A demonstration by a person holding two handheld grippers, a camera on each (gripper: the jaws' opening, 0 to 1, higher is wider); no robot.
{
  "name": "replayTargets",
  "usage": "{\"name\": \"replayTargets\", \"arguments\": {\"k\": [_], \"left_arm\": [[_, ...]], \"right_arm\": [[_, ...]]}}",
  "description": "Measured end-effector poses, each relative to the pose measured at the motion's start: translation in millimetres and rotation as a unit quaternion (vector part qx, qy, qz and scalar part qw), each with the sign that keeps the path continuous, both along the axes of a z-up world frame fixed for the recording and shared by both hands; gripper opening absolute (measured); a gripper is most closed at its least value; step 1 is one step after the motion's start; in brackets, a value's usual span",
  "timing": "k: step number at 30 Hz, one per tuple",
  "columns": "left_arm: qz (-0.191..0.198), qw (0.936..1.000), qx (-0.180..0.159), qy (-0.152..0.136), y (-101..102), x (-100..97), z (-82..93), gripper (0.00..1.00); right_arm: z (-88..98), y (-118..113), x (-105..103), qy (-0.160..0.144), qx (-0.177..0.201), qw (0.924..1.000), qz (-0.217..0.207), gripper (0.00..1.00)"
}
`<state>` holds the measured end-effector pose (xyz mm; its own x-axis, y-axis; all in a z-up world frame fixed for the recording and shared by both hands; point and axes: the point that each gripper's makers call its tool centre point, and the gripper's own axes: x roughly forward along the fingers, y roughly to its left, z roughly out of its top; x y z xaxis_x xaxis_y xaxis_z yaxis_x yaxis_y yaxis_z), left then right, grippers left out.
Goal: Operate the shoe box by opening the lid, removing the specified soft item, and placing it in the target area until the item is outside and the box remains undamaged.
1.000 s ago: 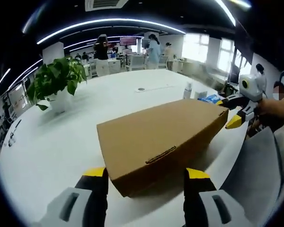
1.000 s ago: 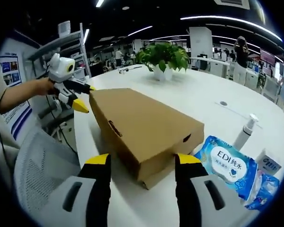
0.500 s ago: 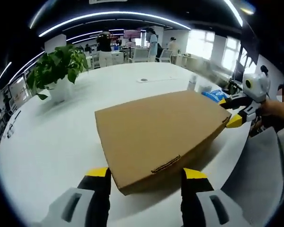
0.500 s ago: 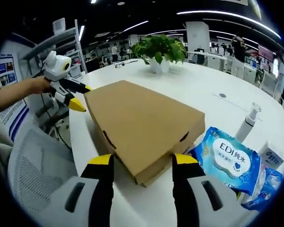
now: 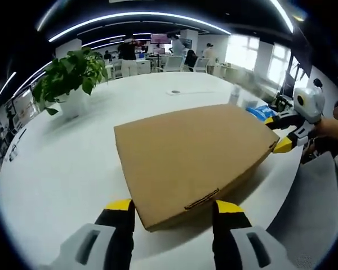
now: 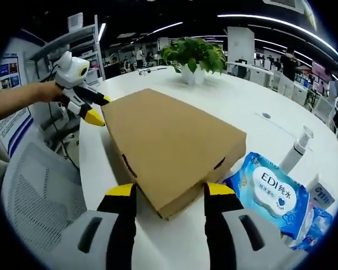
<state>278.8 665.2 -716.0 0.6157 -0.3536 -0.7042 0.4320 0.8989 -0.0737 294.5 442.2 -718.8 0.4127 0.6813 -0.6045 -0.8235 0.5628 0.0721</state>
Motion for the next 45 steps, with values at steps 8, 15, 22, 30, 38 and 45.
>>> {"name": "replayTargets", "arguments": {"k": [8, 15, 22, 30, 38, 45], "left_arm": [[-0.014, 0.9997, 0.019, 0.012, 0, 14.1, -4.9, 0.56], [-0.013, 0.9996, 0.019, 0.014, 2, 29.8, -4.2, 0.55], [-0.014, 0.9996, 0.020, 0.015, 2, 43.5, -4.1, 0.54], [-0.014, 0.9997, 0.015, 0.015, 1, 59.2, -3.3, 0.53], [-0.017, 0.9996, 0.014, 0.016, 1, 75.2, -3.1, 0.53], [-0.016, 0.9997, 0.008, 0.015, 0, 83.9, -2.9, 0.53]], "right_arm": [[-0.1, 1, 16, 0.000, -0.003, 1.0000, 0.003, 0.44], [0.1, 1, 30, 0.000, -0.005, 1.0000, 0.002, 0.44], [0.4, 1, 45, 0.002, -0.008, 1.0000, 0.003, 0.44], [0.0, 0, 61, 0.003, -0.013, 0.9999, 0.003, 0.44], [-0.2, -1, 76, 0.002, -0.018, 0.9998, 0.000, 0.45], [-0.5, -2, 86, -0.001, -0.023, 0.9997, -0.001, 0.45]]}}
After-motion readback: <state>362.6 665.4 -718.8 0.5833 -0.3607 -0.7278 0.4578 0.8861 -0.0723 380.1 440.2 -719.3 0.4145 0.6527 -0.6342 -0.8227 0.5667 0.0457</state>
